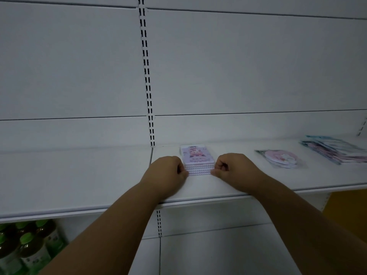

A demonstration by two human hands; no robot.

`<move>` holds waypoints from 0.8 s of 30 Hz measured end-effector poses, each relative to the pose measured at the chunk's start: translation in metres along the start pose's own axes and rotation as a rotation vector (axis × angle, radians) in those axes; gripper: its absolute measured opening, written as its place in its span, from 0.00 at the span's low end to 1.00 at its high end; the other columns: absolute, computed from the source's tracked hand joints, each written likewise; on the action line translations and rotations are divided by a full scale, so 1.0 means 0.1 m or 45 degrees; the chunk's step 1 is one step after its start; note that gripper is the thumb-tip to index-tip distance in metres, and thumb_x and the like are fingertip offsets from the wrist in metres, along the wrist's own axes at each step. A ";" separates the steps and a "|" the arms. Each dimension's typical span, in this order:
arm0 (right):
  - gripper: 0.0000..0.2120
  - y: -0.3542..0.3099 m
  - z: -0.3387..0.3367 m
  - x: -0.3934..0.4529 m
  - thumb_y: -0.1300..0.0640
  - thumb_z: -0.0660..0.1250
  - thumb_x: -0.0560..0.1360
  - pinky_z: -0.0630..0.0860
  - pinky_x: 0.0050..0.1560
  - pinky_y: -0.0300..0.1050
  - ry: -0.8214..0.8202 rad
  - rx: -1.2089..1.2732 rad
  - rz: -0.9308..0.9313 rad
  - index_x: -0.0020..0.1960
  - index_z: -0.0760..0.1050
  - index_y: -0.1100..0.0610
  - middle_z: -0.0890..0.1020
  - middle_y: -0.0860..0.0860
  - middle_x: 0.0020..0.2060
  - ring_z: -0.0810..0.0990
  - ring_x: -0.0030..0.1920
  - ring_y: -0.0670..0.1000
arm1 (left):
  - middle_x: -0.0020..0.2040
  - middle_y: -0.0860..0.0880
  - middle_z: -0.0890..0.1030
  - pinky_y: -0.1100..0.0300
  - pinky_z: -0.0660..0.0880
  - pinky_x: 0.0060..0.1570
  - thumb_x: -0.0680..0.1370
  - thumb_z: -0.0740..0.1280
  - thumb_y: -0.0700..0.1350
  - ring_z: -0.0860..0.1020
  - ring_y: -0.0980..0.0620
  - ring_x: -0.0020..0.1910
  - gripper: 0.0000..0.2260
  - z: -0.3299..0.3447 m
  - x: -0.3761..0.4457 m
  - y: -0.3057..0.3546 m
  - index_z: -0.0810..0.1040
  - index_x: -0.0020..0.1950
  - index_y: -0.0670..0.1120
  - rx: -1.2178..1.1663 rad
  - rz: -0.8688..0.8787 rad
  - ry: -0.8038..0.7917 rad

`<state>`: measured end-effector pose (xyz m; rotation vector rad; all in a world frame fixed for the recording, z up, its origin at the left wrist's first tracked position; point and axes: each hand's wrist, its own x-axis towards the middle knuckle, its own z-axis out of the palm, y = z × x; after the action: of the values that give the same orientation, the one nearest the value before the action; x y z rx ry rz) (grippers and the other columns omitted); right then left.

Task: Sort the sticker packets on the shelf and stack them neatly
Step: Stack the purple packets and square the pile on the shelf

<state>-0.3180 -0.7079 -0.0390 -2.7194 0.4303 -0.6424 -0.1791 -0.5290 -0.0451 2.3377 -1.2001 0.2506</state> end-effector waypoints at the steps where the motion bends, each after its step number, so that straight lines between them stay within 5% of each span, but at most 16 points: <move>1: 0.11 0.00 0.00 0.00 0.48 0.72 0.71 0.67 0.34 0.36 0.008 -0.003 0.000 0.38 0.78 0.56 0.78 0.48 0.33 0.73 0.34 0.45 | 0.36 0.53 0.78 0.63 0.65 0.30 0.75 0.67 0.54 0.74 0.56 0.35 0.09 -0.01 0.00 0.00 0.77 0.40 0.50 -0.010 -0.007 -0.003; 8: 0.08 0.02 0.01 -0.03 0.48 0.68 0.73 0.66 0.34 0.37 0.185 0.080 -0.066 0.40 0.73 0.50 0.75 0.46 0.34 0.72 0.35 0.44 | 0.33 0.55 0.75 0.62 0.64 0.30 0.76 0.66 0.56 0.73 0.57 0.33 0.10 -0.05 -0.04 0.05 0.71 0.38 0.53 -0.165 -0.031 0.206; 24: 0.09 0.02 0.00 -0.02 0.52 0.67 0.75 0.66 0.35 0.39 0.176 0.021 -0.117 0.38 0.72 0.53 0.75 0.46 0.32 0.71 0.34 0.44 | 0.35 0.55 0.75 0.63 0.63 0.30 0.78 0.65 0.52 0.72 0.58 0.33 0.09 -0.05 -0.04 0.08 0.72 0.40 0.52 -0.088 -0.026 0.147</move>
<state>-0.3203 -0.7091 -0.0411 -2.7018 0.3322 -0.8582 -0.1874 -0.5268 -0.0395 2.2426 -1.1113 0.3276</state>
